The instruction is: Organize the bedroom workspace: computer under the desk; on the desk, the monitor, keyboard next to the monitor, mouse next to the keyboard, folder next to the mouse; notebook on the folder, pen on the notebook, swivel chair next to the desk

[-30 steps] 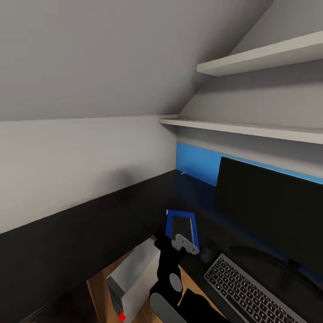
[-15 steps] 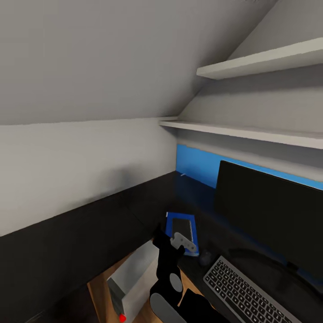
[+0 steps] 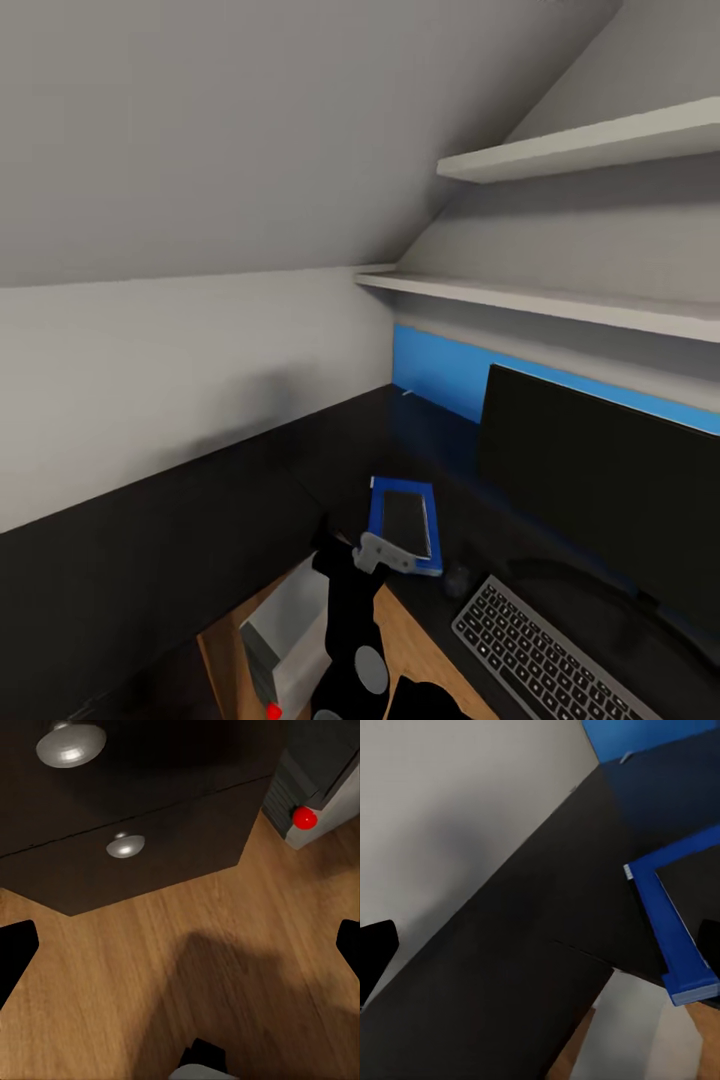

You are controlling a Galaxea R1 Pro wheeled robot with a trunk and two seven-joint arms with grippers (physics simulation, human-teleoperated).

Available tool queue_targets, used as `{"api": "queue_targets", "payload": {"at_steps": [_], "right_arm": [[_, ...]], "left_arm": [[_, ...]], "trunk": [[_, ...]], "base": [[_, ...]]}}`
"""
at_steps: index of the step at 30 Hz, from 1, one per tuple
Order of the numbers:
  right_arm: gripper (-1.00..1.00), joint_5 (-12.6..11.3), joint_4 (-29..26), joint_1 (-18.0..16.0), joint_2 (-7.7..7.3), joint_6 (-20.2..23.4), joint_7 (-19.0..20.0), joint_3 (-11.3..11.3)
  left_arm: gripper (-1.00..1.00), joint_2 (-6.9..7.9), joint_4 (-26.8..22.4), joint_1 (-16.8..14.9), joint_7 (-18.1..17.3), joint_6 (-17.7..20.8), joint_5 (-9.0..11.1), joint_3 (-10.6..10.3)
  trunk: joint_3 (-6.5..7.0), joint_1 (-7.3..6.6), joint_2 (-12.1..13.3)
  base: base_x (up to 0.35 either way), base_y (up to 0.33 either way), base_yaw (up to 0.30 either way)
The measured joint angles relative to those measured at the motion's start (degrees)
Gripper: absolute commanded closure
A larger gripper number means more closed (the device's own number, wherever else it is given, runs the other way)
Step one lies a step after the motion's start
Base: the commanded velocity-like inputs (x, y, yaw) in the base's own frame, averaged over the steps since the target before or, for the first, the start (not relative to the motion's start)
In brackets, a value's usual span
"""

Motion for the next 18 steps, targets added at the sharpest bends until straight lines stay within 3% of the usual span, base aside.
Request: {"api": "queue_targets", "payload": {"at_steps": [6, 16, 18], "right_arm": [[-1.0, 4.23, 0.18, 0.0, 0.18, -0.04, -0.28, 0.31], [-1.0, 6.12, 2.37, 0.01, 1.46, -0.02, -0.4, 0.56], [-1.0, 6.3, 5.03, 0.0, 2.76, -0.02, -0.41, 0.45]], "left_arm": [[-1.0, 0.0, -0.01, 0.01, 0.0, 0.1, -0.05, -0.03], [-1.0, -0.07, -0.01, 0.01, 0.0, 0.28, -0.06, -0.03], [-1.0, -0.08, -0.01, 0.01, 0.0, 0.3, -0.06, -0.03]], "trunk": [[0.75, -0.89, 1.62], [0.84, -0.89, 1.63], [0.85, -0.89, 1.63]], "base": [[0.0, 0.0, 0.088], [0.0, 0.0, 0.245], [0.0, 0.0, 0.274]]}}
